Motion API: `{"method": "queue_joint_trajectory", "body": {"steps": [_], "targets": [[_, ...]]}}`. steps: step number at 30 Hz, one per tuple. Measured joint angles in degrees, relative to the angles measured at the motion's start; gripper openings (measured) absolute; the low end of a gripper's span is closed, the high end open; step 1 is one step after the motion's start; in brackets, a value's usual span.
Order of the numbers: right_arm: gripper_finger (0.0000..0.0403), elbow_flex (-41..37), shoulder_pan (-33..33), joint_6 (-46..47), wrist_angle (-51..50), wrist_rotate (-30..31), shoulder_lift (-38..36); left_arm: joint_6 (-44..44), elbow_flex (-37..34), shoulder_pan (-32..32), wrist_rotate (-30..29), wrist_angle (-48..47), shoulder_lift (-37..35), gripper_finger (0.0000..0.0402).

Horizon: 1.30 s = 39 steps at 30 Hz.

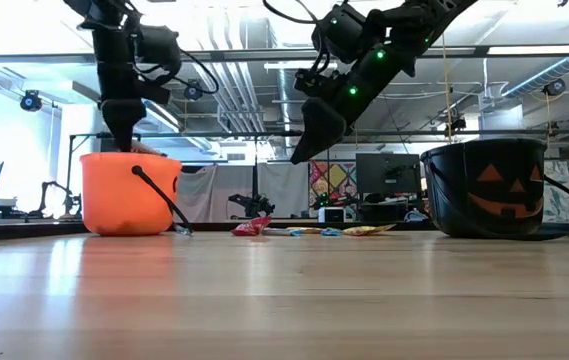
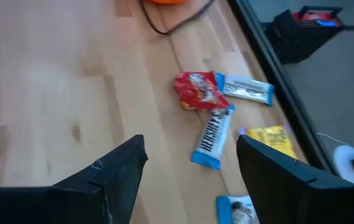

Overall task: Sort candy by brand, put in halloween buckets
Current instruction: Put the white chocolate bar into the orange bucket, then put the red candy into the purple bucket

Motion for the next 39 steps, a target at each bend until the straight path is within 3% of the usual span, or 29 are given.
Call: {"method": "queue_joint_trajectory", "body": {"steps": [13,18,23,30,39], "targets": [[0.0244,0.0,0.0,4.2,-0.3,-1.4,0.0,-0.8,0.0,0.0,-2.5,-0.5,0.9,0.0115],[0.0244,0.0,-0.9,7.3,5.7,-1.0,1.0,-1.2,0.2,-0.3,-2.5,0.4,-1.3,0.0133],[0.0243,1.5,-3.7,11.3,12.8,-1.5,4.9,-3.6,0.1,-2.3,-0.1,5.1,-7.3,0.0133],[0.0232,8.6,-7.0,3.2,12.6,-10.1,13.8,-4.3,-1.1,-8.0,8.9,11.3,-17.9,0.0128],[0.0223,20.7,-8.9,2.2,1.7,-10.4,23.4,-8.9,-10.0,-16.8,8.9,23.0,-29.0,0.0127]]}}
